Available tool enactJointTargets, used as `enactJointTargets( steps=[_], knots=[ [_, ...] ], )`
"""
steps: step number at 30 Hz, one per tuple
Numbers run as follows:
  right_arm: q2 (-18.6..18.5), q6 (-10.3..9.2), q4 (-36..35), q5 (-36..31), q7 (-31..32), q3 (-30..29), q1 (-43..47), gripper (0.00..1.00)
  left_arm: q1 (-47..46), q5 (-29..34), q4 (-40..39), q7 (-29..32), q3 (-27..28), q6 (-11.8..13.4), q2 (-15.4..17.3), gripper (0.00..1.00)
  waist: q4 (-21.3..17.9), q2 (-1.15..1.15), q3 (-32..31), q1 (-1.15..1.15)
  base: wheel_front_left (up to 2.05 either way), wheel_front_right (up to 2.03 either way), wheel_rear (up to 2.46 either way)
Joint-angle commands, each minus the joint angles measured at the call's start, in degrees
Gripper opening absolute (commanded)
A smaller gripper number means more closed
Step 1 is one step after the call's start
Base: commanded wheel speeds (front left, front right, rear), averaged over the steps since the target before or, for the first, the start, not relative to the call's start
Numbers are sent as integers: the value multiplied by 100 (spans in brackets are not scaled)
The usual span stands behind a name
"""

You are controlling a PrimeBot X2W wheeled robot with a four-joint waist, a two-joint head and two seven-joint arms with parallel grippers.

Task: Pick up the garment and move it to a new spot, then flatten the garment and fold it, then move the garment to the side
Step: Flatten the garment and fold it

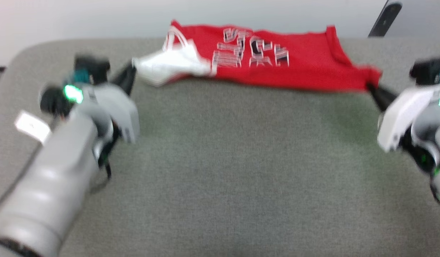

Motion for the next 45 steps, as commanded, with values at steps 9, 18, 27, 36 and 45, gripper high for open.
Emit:
enactJointTargets(
  steps=[9,18,27,36,45],
  knots=[
    [-666,1,-1129,158,241,-260,2005,0,2175,-122,-1624,-31,-182,727,541,0,118,0,-761,0,0,0,0],
    [-727,1,-1861,40,585,-1139,3498,0,3869,-365,-3610,116,-255,1762,1064,0,152,0,-771,0,0,0,0],
    [-479,1,-2435,-55,1094,-1912,4589,0,4915,-606,-4495,113,-278,2383,1236,0,131,0,-767,0,0,0,0],
    [-245,1,-3062,-280,1570,-2707,5371,0,5456,-746,-5175,231,-305,2758,1409,0,93,0,-669,0,0,0,0],
    [-117,1,-3395,-668,2149,-3113,4919,0,4709,-519,-5988,829,-113,2850,2131,0,-2,0,-538,0,0,0,0]
  ],
)
